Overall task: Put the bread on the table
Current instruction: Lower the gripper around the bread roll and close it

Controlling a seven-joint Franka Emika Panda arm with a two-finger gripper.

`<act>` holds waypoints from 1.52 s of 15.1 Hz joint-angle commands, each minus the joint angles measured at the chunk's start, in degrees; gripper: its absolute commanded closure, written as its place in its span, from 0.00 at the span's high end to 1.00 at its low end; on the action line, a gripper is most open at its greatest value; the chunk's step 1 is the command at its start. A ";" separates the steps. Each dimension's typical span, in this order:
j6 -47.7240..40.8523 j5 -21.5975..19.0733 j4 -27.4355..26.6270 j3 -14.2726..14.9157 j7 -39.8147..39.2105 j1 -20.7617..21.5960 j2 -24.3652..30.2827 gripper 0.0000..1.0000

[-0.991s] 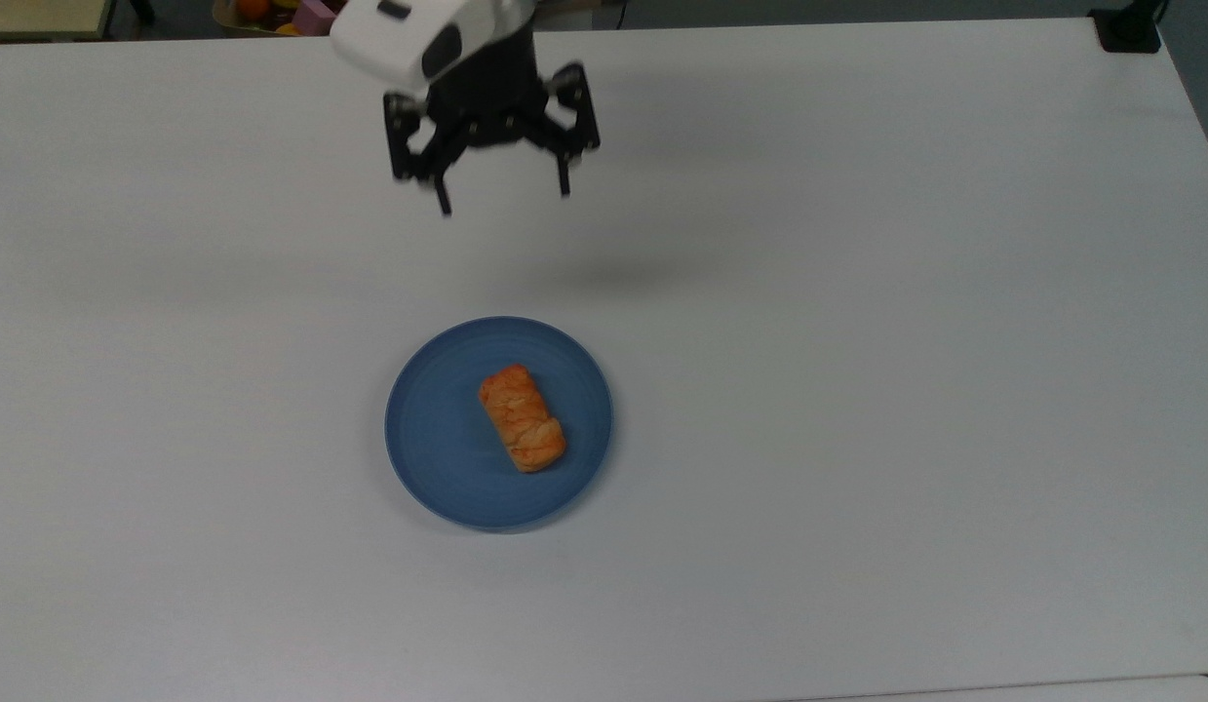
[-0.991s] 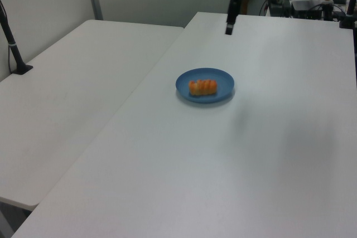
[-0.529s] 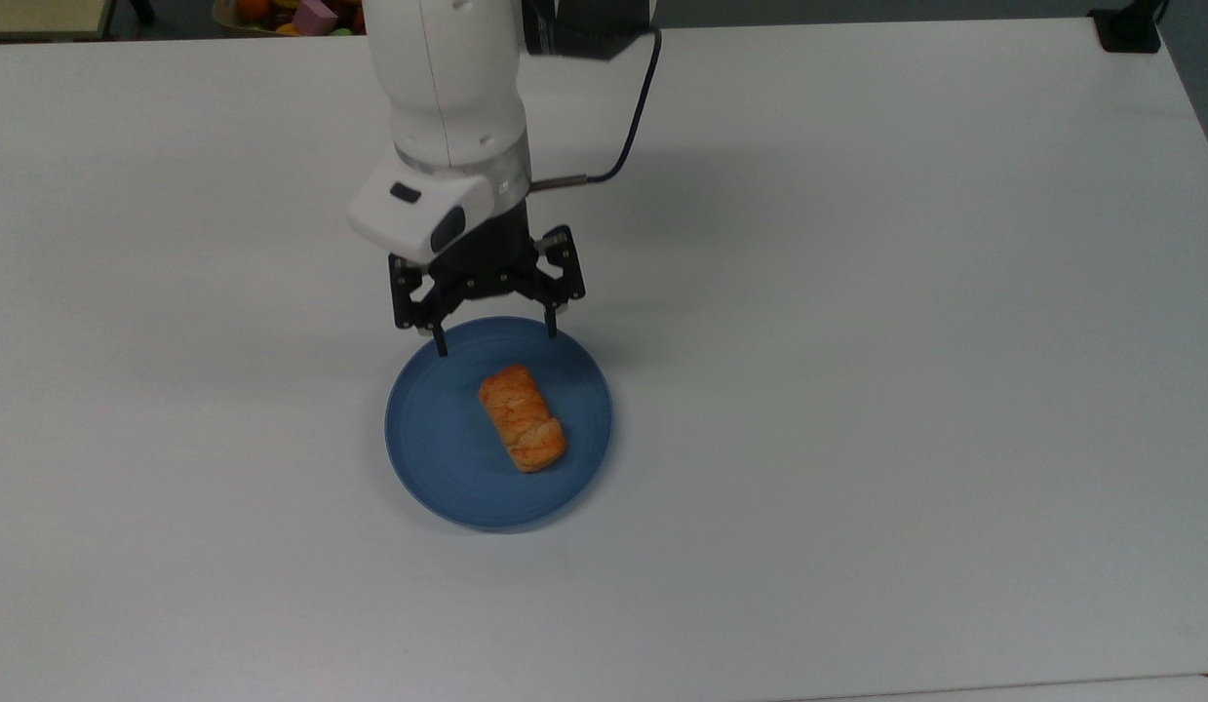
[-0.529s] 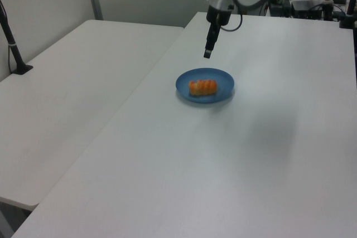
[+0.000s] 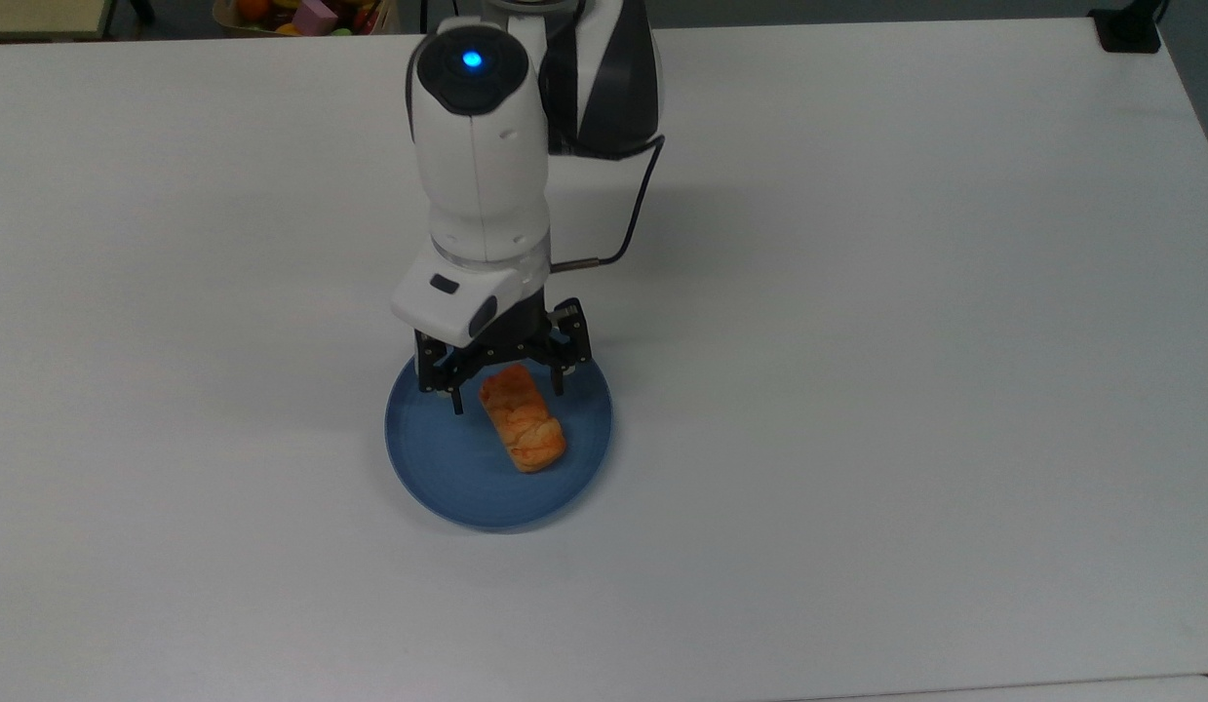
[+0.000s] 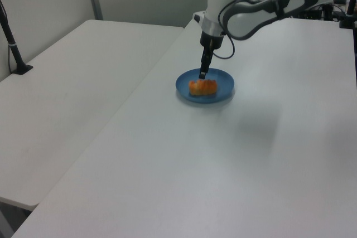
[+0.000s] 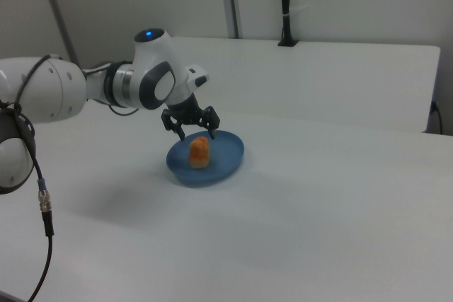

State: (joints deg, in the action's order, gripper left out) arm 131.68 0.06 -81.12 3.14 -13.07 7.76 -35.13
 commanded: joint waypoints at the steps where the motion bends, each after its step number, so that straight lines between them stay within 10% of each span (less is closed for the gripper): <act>1: 2.62 3.27 -0.70 0.38 1.73 0.94 -1.86 1.00; 7: 3.32 5.04 -1.84 0.29 2.52 1.65 -3.45 0.84; 13: 3.15 4.69 -2.11 0.20 2.61 1.65 -3.02 0.26; 19: 0.44 3.89 -10.35 0.11 2.61 0.77 9.09 0.25; 23: -16.59 3.81 -11.51 0.55 2.08 -0.11 18.24 0.25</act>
State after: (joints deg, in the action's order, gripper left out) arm 124.08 3.89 -86.93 3.36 -11.45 7.87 -26.17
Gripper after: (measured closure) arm 0.744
